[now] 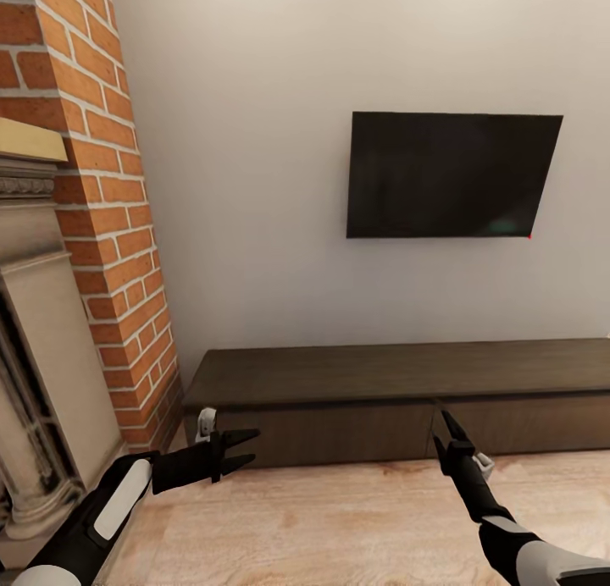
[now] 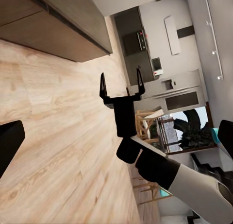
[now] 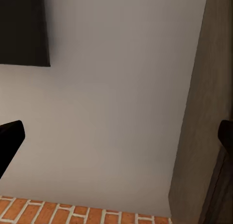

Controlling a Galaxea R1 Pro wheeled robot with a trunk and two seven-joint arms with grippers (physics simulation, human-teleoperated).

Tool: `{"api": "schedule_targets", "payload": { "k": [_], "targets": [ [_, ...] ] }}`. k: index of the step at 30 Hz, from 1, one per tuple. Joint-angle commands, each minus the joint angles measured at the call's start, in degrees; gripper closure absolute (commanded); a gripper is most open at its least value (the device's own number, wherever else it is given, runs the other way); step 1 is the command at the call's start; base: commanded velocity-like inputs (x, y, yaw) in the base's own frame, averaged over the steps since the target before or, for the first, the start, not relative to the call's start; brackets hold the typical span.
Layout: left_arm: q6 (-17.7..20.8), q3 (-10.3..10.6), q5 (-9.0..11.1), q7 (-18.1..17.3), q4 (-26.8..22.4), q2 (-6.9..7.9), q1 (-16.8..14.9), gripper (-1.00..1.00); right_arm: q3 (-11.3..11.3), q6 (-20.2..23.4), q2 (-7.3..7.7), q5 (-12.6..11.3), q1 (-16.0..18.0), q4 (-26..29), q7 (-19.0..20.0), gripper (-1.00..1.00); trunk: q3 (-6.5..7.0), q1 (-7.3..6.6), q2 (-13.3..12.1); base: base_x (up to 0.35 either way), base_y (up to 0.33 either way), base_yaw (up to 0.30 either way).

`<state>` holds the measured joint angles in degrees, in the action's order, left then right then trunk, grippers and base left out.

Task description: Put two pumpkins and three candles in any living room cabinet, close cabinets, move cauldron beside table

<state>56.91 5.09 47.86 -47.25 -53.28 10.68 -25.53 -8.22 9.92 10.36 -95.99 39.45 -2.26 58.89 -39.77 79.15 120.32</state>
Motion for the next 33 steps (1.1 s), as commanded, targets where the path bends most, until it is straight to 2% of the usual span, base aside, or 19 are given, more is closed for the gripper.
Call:
{"api": "schedule_targets", "payload": {
  "k": [1,12,24,27,31,33],
  "targets": [
    [0.2,0.1,0.1,-0.1,0.0,0.04,0.0,-1.0,-0.5,0.6,0.0,-0.7,0.1,-0.4,0.5,-1.0,-0.25,0.22,0.4,0.0,0.0,0.0],
    [0.2,0.2,0.1,-0.2,0.0,0.04,0.0,-1.0,-0.5,0.6,-0.07,-1.0,0.0,-0.6,0.7,-1.0,-2.22,2.63,4.9,0.0,0.0,0.0],
    [0.2,0.2,0.1,-0.1,0.0,-0.02,0.0,-1.0,-0.4,-0.4,-0.16,-0.9,0.0,-0.5,-2.9,-1.0,-4.38,5.27,9.7,0.0,0.0,0.0],
    [0.2,0.2,0.1,-0.1,0.0,-0.01,0.0,-1.0,-0.4,-0.4,-0.1,-1.2,0.0,-0.5,-2.2,-1.0,-4.91,5.93,10.9,0.0,0.0,0.0],
    [0.2,0.2,0.1,-0.1,0.0,0.02,0.0,-1.0,-0.5,-0.3,-0.08,-2.7,0.0,-0.5,2.1,-1.0,-5.63,6.81,12.5,0.0,0.0,0.0],
    [0.2,0.2,0.1,-0.1,0.0,0.03,0.0,-1.0,-0.5,-0.3,-0.08,-2.9,0.0,-0.5,3.0,-1.0,-5.99,7.25,13.3,0.0,0.0,0.0]
  ]
}}
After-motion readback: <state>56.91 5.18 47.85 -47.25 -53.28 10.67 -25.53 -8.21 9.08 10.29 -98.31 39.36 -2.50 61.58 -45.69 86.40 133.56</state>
